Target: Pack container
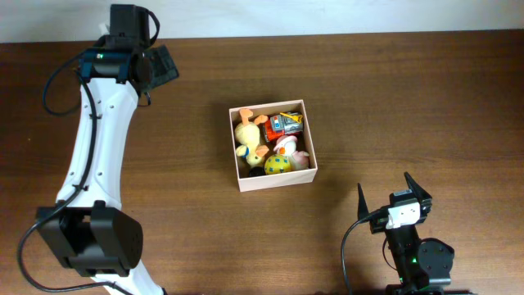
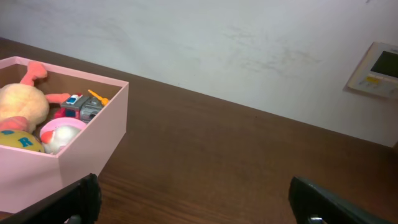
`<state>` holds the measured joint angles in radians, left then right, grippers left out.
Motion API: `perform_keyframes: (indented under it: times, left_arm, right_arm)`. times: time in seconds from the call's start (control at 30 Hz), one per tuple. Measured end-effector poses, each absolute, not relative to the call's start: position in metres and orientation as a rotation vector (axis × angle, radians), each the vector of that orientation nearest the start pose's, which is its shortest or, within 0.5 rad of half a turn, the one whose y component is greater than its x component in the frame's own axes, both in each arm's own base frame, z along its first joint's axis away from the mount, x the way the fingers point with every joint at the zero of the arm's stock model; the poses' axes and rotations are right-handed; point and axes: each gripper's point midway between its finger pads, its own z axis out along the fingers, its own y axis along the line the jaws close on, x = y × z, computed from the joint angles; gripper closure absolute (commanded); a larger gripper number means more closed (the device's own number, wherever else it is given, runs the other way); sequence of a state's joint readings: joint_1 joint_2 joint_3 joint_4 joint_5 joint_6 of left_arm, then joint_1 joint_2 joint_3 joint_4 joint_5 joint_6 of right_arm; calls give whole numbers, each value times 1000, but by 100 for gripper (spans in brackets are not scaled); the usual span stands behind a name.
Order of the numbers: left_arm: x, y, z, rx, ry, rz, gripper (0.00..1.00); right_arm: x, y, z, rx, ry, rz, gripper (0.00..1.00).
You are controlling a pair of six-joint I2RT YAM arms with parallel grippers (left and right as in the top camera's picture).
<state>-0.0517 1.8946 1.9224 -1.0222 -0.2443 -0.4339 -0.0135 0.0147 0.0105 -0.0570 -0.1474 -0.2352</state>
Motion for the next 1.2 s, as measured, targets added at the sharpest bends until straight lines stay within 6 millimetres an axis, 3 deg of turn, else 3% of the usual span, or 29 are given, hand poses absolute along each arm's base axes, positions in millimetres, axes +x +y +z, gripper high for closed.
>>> perform_keyframes:
  times: [0.33,0.43,0.53,0.7,0.77,0.87,1.2]
  left_arm:
    - [492,27,245,-455,2405,151,1]
    - [491,29,272,-399,2340,152,1]
    - [478,29,317,-358,2237,143,1]
    - [430,29,385,-330,2049,102,1]
    - [413,27,395,-317,1994,79,1]
    - [391,23,397,-298,1902,40,1]
    - [355,20,334,-273,1710,-16,1]
  right_arm:
    - [245,22,161,-293,1605,-71,1]
    - [245,22,161,-293,1605,-71,1]
    - [245,22,161,-293,1605,-71,1]
    - [245,22,161,-292,1605,-71,2]
    - [245,22,161,-293,1606,-71,2]
    - [245,22,161,-293,1606,-71,1]
    - [245,22,161,-292,1606,-71,1]
